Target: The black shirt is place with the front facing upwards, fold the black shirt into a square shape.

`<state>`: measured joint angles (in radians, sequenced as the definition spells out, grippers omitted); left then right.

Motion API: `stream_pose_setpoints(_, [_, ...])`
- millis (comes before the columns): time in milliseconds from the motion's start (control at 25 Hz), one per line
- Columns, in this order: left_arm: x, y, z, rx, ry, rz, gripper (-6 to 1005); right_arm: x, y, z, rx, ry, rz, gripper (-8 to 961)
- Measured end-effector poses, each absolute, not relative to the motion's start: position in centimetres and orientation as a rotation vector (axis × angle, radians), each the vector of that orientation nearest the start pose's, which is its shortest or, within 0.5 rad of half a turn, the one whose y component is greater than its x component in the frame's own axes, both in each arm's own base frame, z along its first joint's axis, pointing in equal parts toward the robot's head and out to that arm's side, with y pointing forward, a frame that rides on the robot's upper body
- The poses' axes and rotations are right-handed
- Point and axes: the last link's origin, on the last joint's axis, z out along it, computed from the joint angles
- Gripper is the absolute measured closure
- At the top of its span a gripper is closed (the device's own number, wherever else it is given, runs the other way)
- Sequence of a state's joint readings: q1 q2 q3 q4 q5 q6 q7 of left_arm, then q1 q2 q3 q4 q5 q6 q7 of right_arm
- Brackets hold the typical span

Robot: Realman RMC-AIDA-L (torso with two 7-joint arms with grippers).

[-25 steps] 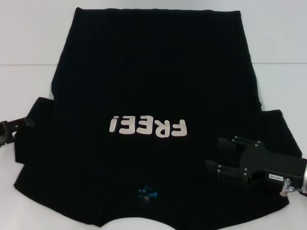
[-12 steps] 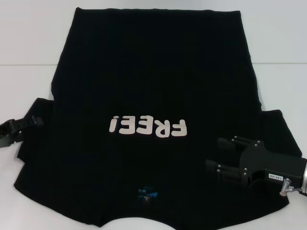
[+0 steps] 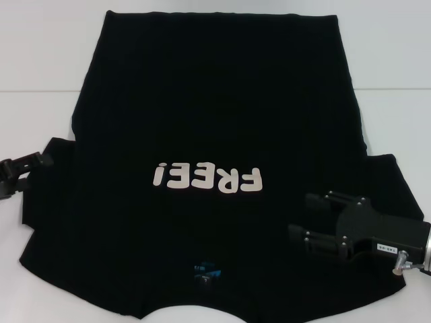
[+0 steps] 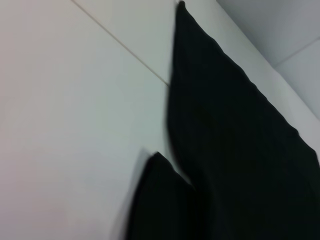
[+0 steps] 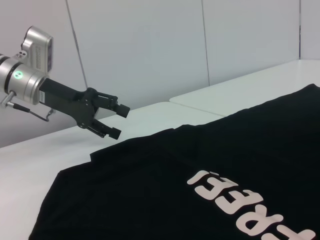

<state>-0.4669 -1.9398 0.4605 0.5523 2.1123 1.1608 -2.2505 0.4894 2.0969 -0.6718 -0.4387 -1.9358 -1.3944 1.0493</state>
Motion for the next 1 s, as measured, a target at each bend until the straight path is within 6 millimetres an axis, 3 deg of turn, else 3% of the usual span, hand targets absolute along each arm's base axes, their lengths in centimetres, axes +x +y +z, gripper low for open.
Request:
stream_pose_setpoints(480, [-38.2,33.8,7.8,-1.727,-1.813,-0.652,73,29.1,31.1,-4.0,-2.624,0.529,0.671,163])
stream_pose_setpoints(1000, [-37.9,33.1,9.7,-1.736,-1.934,-0.554,99,29.1,31.0,-4.0,-2.627,0.528,0.675,163])
